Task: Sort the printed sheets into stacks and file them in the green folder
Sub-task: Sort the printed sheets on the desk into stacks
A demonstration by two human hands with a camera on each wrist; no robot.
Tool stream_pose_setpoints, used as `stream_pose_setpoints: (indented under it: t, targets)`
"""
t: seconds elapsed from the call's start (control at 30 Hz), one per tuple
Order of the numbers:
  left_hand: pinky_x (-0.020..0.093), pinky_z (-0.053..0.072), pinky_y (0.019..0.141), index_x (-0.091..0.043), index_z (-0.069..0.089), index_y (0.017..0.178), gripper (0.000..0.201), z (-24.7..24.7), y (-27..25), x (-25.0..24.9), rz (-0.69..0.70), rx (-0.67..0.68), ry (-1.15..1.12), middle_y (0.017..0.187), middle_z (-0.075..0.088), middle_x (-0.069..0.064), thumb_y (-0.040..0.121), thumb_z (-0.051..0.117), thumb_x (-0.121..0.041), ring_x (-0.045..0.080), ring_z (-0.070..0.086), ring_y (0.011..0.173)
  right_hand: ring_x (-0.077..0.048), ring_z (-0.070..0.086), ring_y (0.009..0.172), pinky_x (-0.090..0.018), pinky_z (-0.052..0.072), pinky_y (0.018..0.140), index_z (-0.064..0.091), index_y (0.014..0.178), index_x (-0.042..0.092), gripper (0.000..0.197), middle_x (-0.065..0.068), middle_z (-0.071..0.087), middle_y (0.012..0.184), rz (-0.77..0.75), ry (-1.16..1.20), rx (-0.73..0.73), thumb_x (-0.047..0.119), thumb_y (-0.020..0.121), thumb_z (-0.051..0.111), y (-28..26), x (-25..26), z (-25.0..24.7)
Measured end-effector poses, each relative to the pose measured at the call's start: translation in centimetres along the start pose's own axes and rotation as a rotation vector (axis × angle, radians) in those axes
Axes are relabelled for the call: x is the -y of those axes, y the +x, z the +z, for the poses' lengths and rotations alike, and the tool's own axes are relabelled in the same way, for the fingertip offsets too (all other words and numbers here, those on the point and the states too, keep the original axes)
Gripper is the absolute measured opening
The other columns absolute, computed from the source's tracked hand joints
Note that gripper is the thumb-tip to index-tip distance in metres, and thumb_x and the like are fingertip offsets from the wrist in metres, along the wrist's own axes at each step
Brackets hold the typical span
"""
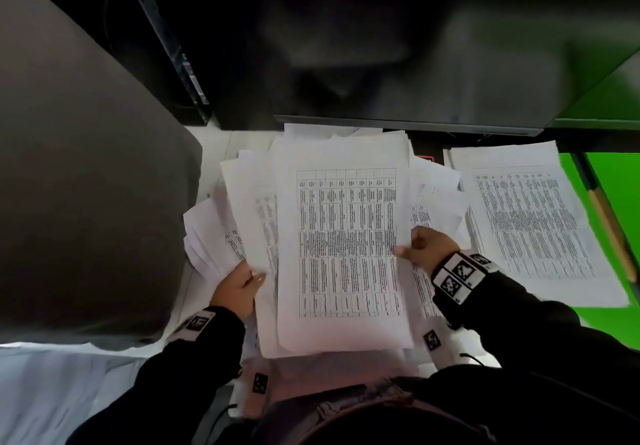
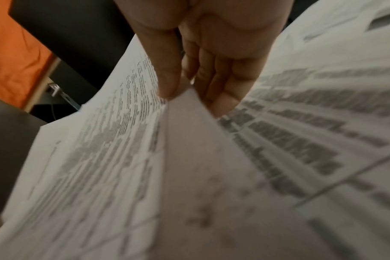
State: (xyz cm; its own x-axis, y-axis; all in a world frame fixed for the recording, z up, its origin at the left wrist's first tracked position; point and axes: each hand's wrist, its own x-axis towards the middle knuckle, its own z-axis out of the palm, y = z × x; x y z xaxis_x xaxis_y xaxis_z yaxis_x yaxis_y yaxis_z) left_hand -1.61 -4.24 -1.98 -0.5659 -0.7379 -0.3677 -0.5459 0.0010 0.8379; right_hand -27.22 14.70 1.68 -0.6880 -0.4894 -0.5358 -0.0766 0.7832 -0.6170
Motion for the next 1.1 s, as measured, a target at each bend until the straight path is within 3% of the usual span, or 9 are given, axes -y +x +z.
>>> stream_pose_setpoints:
  t: [0.1, 0.2, 0.27, 0.37, 0.5, 0.6, 0.67, 0.93, 1.1]
  targets:
    - [0.017, 0.044, 0.088, -0.027, 0.062, 0.104, 0.029, 1.4, -0.7, -0.3, -0.004, 0.060, -0.037, 0.103, 0.068, -0.014, 0.092, 0.050, -0.004, 0.009, 0.058, 0.105, -0.022, 0.059, 0.085, -0.039, 0.049, 0.086, 0.049, 0.097, 0.012, 0.030, -0.004, 0.062, 0.089, 0.016, 0.062, 0.071, 0.028, 0.081, 0.069, 0.3, 0.7, 0.6]
    - [0.008, 0.047, 0.074, -0.035, 0.062, 0.092, 0.041, 2.4, -1.7, -1.1, -0.046, 0.136, -0.068, 0.078, 0.069, -0.030, 0.089, 0.051, 0.004, -0.010, 0.063, 0.083, -0.027, 0.051, 0.120, -0.039, 0.039, 0.104, 0.042, 0.133, 0.006, 0.068, -0.011, 0.055, 0.130, 0.018, -0.006, 0.134, 0.041, 0.080, 0.066, -0.2, 1.0, 1.1]
    - [0.016, 0.047, 0.075, -0.030, 0.064, 0.087, 0.034, 2.5, -1.9, -1.3, -0.035, 0.093, -0.041, 0.081, 0.071, -0.019, 0.086, 0.056, 0.003, 0.000, 0.064, 0.082, -0.023, 0.054, 0.113, -0.034, 0.039, 0.100, 0.050, 0.129, 0.008, 0.054, -0.010, 0.059, 0.125, 0.030, 0.019, 0.120, 0.034, 0.083, 0.064, -0.5, 0.8, 0.8]
    - [0.021, 0.043, 0.069, -0.020, 0.062, 0.090, 0.020, 0.8, -1.0, -0.7, -0.067, -0.235, 0.089, 0.091, 0.059, -0.001, 0.080, 0.064, -0.002, 0.014, 0.059, 0.080, -0.020, 0.055, 0.092, -0.026, 0.039, 0.081, 0.060, 0.118, 0.005, 0.039, -0.014, 0.065, 0.115, 0.075, 0.023, 0.041, 0.026, 0.085, 0.064, -0.1, -0.1, -0.1]
    - [0.037, 0.046, 0.088, -0.007, 0.058, 0.103, 0.033, -1.6, 0.1, 1.8, -0.220, -0.501, 0.112, 0.094, 0.060, 0.013, 0.073, 0.072, -0.007, 0.031, 0.060, 0.093, -0.022, 0.055, 0.085, -0.029, 0.043, 0.076, 0.060, 0.114, 0.005, 0.038, -0.013, 0.066, 0.104, 0.167, -0.013, -0.011, 0.029, 0.084, 0.066, 0.5, -1.1, -1.4]
    - [0.033, 0.043, 0.089, -0.008, 0.053, 0.111, 0.041, -1.5, -0.1, 1.9, -0.327, -0.492, 0.007, 0.095, 0.058, 0.007, 0.076, 0.073, -0.015, 0.027, 0.058, 0.093, -0.027, 0.059, 0.102, -0.032, 0.045, 0.088, 0.055, 0.123, 0.005, 0.045, -0.016, 0.063, 0.117, 0.208, -0.023, 0.023, 0.027, 0.085, 0.065, 0.5, -2.0, -1.6]
    - [0.029, 0.039, 0.085, -0.009, 0.053, 0.115, 0.042, -1.0, -0.1, 1.6, -0.344, -0.440, 0.043, 0.095, 0.056, 0.005, 0.079, 0.070, -0.021, 0.025, 0.056, 0.093, -0.027, 0.058, 0.105, -0.029, 0.042, 0.085, 0.054, 0.124, 0.005, 0.044, -0.016, 0.062, 0.120, 0.215, -0.039, 0.037, 0.025, 0.087, 0.063, 0.3, -2.2, -1.4]
    - [0.034, 0.039, 0.084, -0.004, 0.064, 0.100, 0.023, -2.7, -0.2, 1.5, -0.243, -0.440, 0.392, 0.109, 0.056, 0.024, 0.089, 0.056, -0.022, 0.036, 0.055, 0.096, -0.030, 0.055, 0.115, -0.040, 0.041, 0.101, 0.053, 0.125, 0.007, 0.043, -0.015, 0.061, 0.122, 0.200, -0.069, 0.068, 0.027, 0.088, 0.061, -0.1, -2.5, -1.6]
    - [0.036, 0.042, 0.087, -0.014, 0.056, 0.121, 0.029, -4.1, -1.2, -0.1, -0.236, -0.421, 0.333, 0.112, 0.064, 0.017, 0.093, 0.049, -0.021, 0.035, 0.059, 0.103, -0.030, 0.055, 0.115, -0.038, 0.041, 0.100, 0.053, 0.125, 0.007, 0.042, -0.015, 0.061, 0.122, 0.201, -0.042, 0.064, 0.025, 0.088, 0.061, -0.1, -2.6, -1.5]
